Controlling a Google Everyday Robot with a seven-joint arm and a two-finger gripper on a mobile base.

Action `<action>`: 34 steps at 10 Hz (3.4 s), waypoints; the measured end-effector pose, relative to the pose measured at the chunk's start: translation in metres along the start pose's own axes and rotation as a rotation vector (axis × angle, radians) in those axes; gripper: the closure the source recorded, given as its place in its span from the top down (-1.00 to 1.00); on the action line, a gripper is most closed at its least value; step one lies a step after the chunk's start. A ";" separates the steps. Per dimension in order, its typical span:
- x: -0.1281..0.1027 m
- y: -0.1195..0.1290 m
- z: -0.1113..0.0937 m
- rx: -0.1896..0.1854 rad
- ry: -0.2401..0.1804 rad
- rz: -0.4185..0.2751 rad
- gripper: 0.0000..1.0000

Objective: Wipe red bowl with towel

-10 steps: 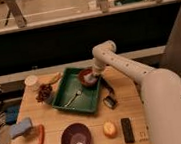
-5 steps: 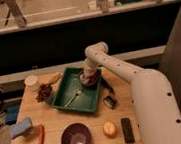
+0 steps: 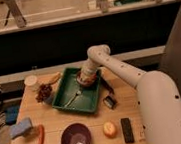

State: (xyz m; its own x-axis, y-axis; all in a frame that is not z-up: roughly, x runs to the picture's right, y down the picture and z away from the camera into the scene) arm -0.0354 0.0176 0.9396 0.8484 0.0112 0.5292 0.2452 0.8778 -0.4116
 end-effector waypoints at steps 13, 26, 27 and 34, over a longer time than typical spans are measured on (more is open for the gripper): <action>0.052 -0.004 -0.006 -0.037 0.231 -0.019 -1.00; 0.011 0.009 -0.010 -0.109 0.025 -0.042 -1.00; 0.015 0.012 -0.013 -0.120 0.040 -0.048 -1.00; 0.063 0.007 -0.035 -0.126 0.264 -0.048 -1.00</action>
State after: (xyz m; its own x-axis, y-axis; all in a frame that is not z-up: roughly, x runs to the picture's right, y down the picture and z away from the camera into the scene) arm 0.0355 0.0079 0.9442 0.9230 -0.1681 0.3462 0.3303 0.8076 -0.4885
